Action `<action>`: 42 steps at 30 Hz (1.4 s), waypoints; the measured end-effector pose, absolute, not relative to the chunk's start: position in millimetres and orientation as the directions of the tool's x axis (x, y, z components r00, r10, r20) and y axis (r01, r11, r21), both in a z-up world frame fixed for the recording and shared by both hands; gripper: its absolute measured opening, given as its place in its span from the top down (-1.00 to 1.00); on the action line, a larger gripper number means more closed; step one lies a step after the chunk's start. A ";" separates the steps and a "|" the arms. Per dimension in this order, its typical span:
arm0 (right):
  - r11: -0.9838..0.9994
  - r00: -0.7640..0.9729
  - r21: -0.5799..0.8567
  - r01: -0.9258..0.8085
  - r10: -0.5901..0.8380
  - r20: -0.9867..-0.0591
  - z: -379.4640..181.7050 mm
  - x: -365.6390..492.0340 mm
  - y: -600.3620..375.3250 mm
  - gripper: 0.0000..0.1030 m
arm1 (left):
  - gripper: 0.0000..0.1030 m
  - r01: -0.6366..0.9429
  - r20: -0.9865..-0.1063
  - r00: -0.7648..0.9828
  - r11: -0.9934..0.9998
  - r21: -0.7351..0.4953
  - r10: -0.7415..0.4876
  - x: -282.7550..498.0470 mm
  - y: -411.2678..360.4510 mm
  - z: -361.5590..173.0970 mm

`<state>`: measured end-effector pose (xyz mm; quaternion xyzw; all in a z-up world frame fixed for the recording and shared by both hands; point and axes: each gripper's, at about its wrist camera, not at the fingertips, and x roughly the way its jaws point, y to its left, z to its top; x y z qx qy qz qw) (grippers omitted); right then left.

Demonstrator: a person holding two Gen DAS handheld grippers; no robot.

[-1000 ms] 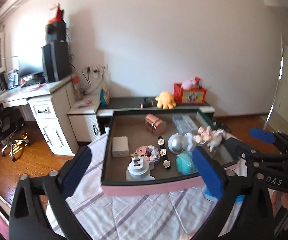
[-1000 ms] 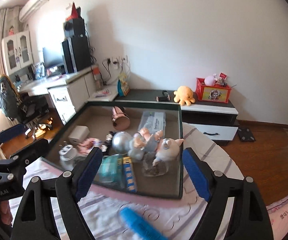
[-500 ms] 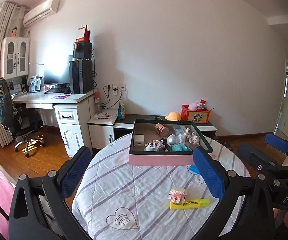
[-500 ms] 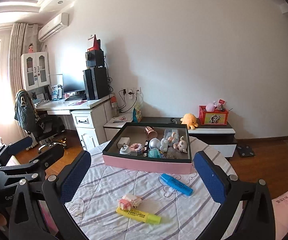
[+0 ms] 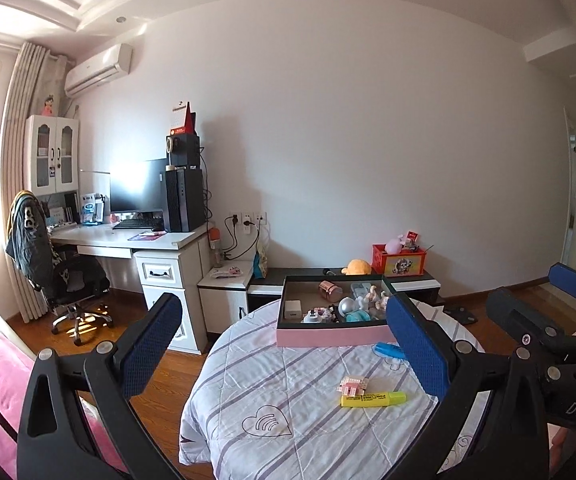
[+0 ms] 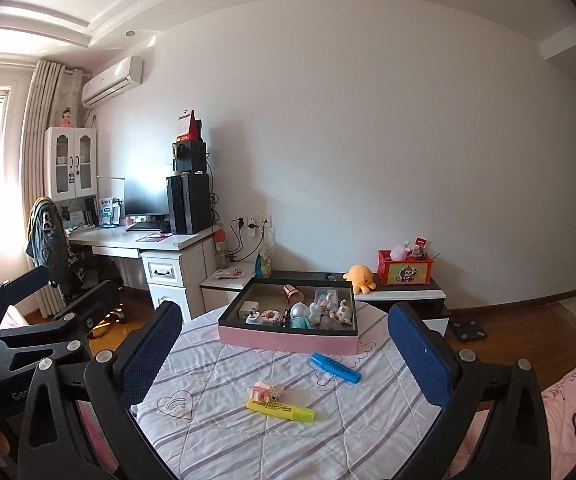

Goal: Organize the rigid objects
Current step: 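Withdraw both tools from the box back over the bed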

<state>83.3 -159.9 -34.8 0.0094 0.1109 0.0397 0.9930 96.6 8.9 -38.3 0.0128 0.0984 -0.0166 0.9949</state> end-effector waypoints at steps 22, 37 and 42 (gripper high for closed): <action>0.998 0.976 0.017 -0.059 0.061 -0.211 -31.1 72.6 -163.6 -1.00 | -1.00 0.035 -0.183 0.983 0.999 0.029 -0.029 87.4 5.7 -36.2; 1.000 0.934 0.023 -0.013 0.021 -0.358 -88.6 124.1 -187.9 -1.00 | -1.00 0.137 -0.400 0.909 0.990 0.034 -0.112 153.6 -20.7 -103.7; 0.999 0.885 0.043 -0.001 0.021 -0.464 -132.3 156.1 -207.8 -1.00 | -1.00 0.176 -0.515 0.849 0.983 0.058 -0.121 185.6 -37.6 -146.9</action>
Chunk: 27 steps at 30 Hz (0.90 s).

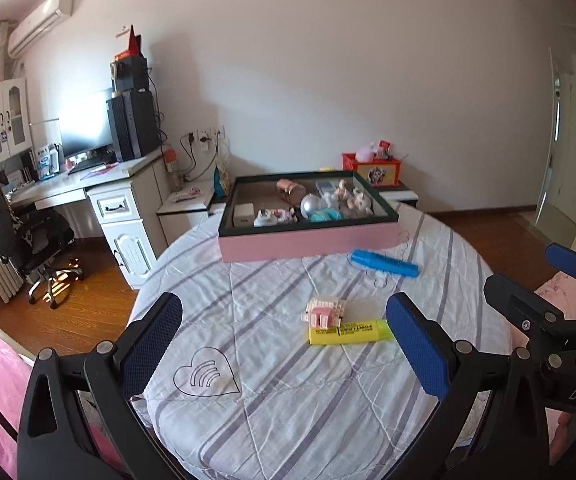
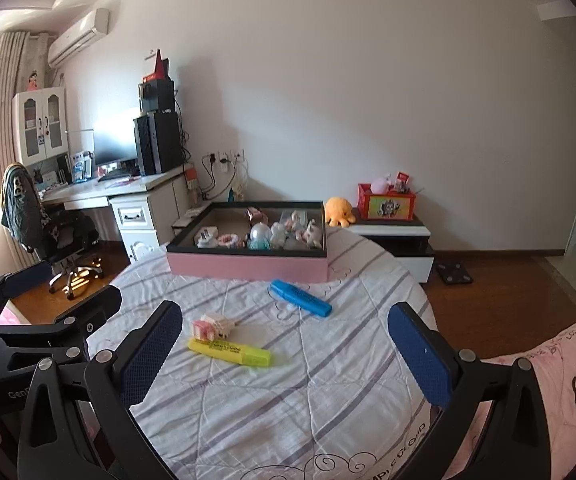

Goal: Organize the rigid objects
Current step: 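Withdraw both tools from the box back over the bed, then grasp the block toy with the left tool while the right tool grasps the yellow highlighter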

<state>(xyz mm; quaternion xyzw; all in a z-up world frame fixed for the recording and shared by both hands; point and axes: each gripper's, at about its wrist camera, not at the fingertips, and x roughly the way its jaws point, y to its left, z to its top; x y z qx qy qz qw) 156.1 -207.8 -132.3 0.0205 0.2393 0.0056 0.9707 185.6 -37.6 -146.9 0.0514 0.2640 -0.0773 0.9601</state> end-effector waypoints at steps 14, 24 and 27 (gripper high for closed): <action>0.990 0.707 0.005 -0.142 0.105 -0.699 -231.0 252.7 -180.8 -1.00 | -1.00 0.108 -0.640 0.768 0.991 0.083 -0.030 236.5 -8.4 -199.7; 0.951 0.607 -0.014 -0.309 0.186 -0.773 -256.8 293.7 -156.5 -0.95 | -1.00 0.112 -0.659 0.751 0.991 0.073 -0.037 246.6 -3.7 -207.5; 0.935 0.590 0.001 -0.355 0.224 -0.776 -257.5 289.5 -152.4 -0.56 | -1.00 0.122 -0.664 0.747 0.990 0.075 -0.042 245.6 -6.6 -208.9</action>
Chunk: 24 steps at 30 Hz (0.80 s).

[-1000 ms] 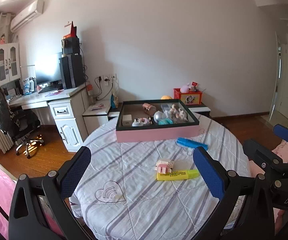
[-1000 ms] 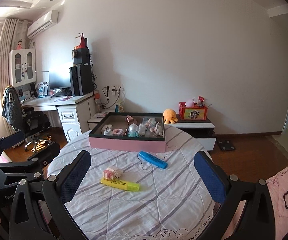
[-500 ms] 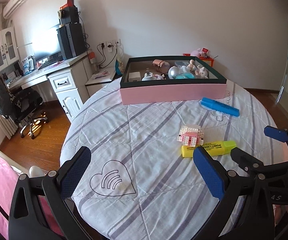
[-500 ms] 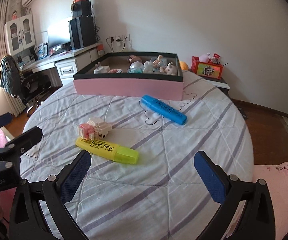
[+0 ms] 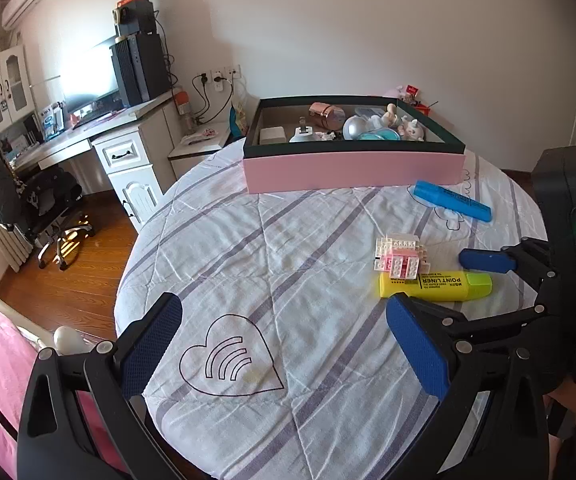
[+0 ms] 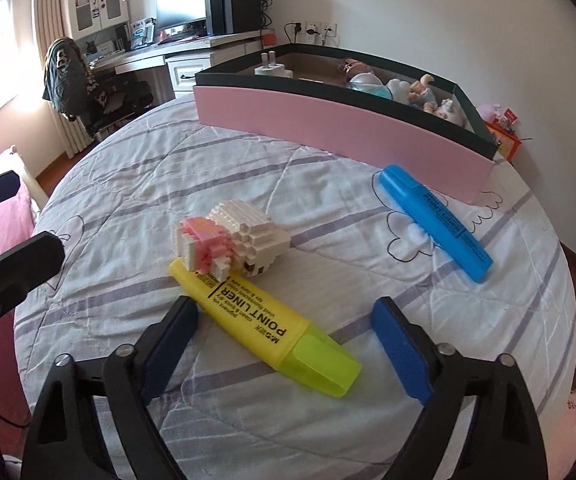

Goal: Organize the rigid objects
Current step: 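Grasp the block toy with the left tool while the right tool grasps the yellow highlighter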

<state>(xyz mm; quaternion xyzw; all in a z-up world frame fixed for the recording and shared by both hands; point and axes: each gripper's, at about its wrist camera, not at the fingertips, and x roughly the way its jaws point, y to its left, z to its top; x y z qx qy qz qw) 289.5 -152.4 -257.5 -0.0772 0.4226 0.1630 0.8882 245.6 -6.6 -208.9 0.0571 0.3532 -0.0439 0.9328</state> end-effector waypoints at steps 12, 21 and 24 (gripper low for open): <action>0.924 0.606 0.035 -0.382 0.279 -0.745 -249.7 241.8 -163.9 0.47 | -1.00 0.192 -0.685 0.722 0.979 0.066 -0.095 243.2 -31.2 -212.7; 0.975 0.647 0.071 -0.210 0.193 -0.738 -245.7 238.6 -229.6 0.47 | -1.00 0.262 -0.736 0.663 0.963 0.060 -0.135 286.4 -73.5 -234.0; 0.974 0.642 0.073 -0.213 0.197 -0.741 -246.2 255.0 -230.9 0.47 | -1.00 0.266 -0.754 0.649 0.959 0.098 -0.102 305.3 -84.6 -242.4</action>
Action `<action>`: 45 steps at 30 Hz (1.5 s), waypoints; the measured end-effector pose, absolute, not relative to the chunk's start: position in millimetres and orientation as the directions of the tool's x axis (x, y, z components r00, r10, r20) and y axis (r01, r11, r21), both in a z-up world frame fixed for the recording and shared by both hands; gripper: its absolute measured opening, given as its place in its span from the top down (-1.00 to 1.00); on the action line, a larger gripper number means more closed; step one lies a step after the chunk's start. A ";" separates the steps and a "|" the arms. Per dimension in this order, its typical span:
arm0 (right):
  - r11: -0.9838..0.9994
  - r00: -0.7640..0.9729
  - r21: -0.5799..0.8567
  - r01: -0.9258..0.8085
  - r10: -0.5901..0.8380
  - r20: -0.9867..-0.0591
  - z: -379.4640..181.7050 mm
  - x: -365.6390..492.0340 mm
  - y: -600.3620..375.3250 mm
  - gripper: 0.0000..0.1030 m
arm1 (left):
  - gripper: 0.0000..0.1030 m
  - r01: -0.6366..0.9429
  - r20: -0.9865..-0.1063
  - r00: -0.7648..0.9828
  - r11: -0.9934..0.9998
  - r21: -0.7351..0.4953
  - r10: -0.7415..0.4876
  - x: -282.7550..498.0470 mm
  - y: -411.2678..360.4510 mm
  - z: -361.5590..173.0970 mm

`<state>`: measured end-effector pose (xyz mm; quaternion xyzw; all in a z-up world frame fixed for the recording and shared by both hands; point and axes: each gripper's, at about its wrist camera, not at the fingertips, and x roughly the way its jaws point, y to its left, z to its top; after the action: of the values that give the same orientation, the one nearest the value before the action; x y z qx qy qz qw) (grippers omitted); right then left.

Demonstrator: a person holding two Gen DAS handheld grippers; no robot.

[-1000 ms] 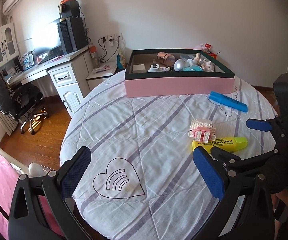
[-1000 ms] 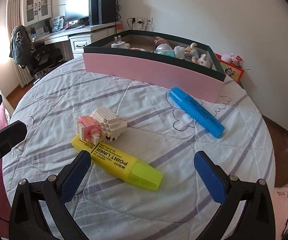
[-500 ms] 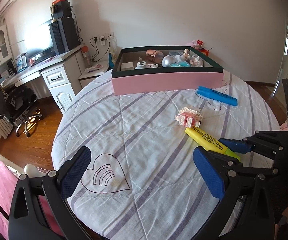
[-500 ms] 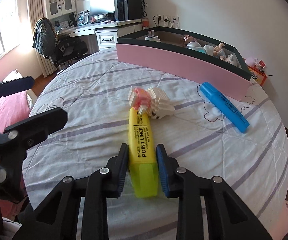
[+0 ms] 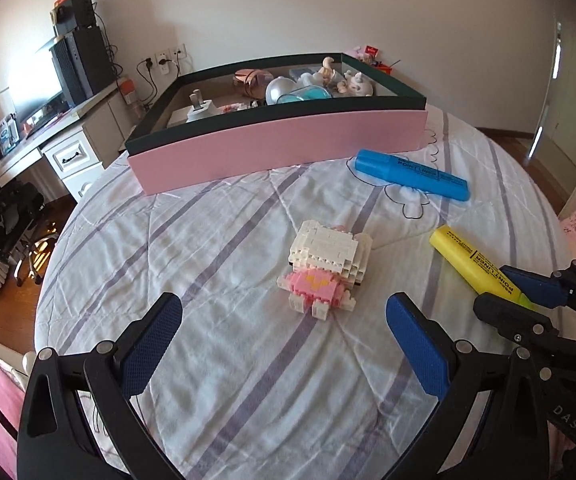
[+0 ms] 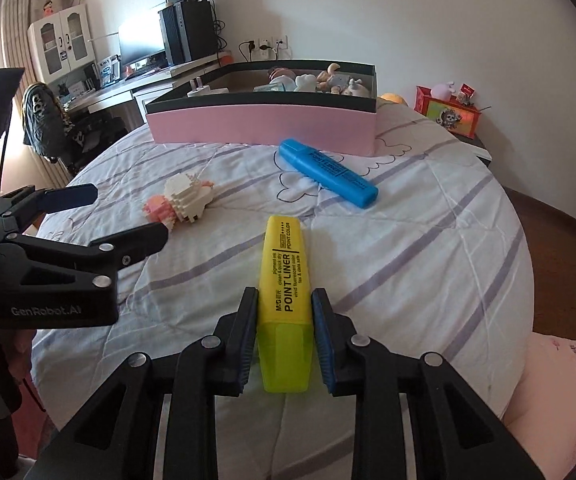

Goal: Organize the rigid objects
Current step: 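Grasp the block toy with the left tool while the right tool grasps the yellow highlighter, then carry the block toy and yellow highlighter into the pink box and open both tools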

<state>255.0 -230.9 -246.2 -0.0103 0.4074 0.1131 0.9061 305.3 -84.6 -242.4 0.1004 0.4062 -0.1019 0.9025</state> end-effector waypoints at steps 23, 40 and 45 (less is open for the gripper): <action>0.970 0.633 0.018 -0.243 0.173 -0.755 -253.2 310.2 -202.1 0.48 | 0.15 0.279 -0.728 0.665 0.960 0.034 -0.167 319.3 -79.7 -238.1; 0.966 0.880 0.075 -0.246 0.255 -0.401 -139.3 203.5 -177.7 0.47 | 0.15 0.174 -0.389 0.910 0.984 0.049 -0.142 194.2 -29.4 -116.6; 0.964 0.909 0.034 -0.262 0.258 -0.326 -107.3 171.5 -162.7 0.47 | 0.15 0.160 -0.297 0.945 0.986 0.051 -0.138 158.6 -17.2 -89.1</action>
<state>171.5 -162.7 -107.3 -0.0051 0.1662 0.1331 0.9770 158.6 -17.2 -89.1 0.0371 0.1481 -0.0758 0.9854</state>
